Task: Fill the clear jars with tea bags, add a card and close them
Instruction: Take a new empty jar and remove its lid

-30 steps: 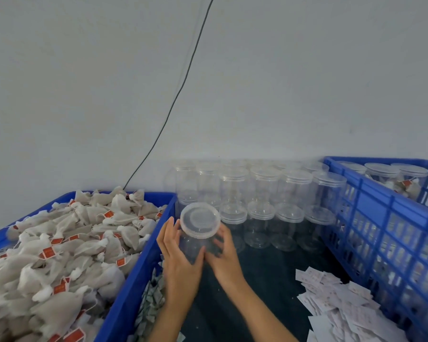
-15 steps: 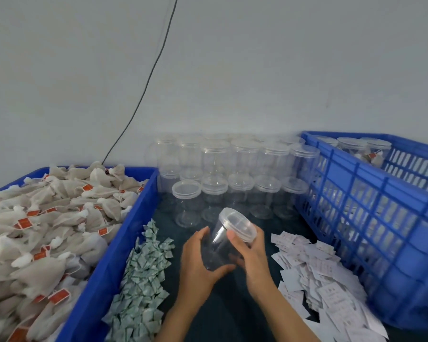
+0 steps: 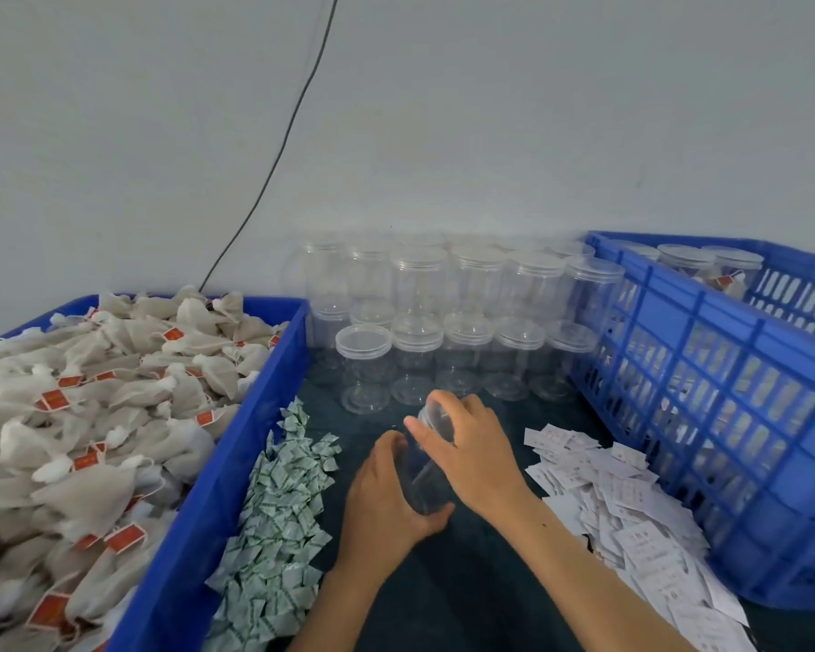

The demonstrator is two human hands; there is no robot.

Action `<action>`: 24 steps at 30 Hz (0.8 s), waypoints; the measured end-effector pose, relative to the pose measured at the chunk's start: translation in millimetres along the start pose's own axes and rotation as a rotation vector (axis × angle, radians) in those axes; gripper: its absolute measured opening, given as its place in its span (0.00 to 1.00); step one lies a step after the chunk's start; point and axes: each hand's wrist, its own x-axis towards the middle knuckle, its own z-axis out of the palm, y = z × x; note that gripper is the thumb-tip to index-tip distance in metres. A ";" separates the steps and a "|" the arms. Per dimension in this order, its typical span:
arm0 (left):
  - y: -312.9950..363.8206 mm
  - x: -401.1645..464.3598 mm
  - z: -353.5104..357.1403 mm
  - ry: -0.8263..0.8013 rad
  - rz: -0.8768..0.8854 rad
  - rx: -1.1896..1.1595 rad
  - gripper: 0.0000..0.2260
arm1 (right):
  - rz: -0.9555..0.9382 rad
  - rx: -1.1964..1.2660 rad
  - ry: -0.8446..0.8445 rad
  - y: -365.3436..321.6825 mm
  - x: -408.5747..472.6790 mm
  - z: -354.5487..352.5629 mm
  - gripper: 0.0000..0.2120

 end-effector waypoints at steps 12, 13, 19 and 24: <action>-9.3 -0.9 -8.7 -0.122 -0.104 -0.324 0.37 | -0.318 0.234 -0.383 -4.2 12.4 -41.2 0.24; -8.1 -2.3 -7.0 -0.067 -0.089 -0.270 0.38 | -0.250 0.177 -0.353 -6.5 12.6 -41.0 0.26; -12.6 -6.3 -7.7 0.061 -0.009 -0.144 0.42 | -0.075 -0.252 -0.276 -12.6 10.2 -36.7 0.32; -15.6 -6.3 -10.3 0.029 -0.027 -0.171 0.41 | -0.097 0.092 -0.590 -10.0 19.9 -58.2 0.39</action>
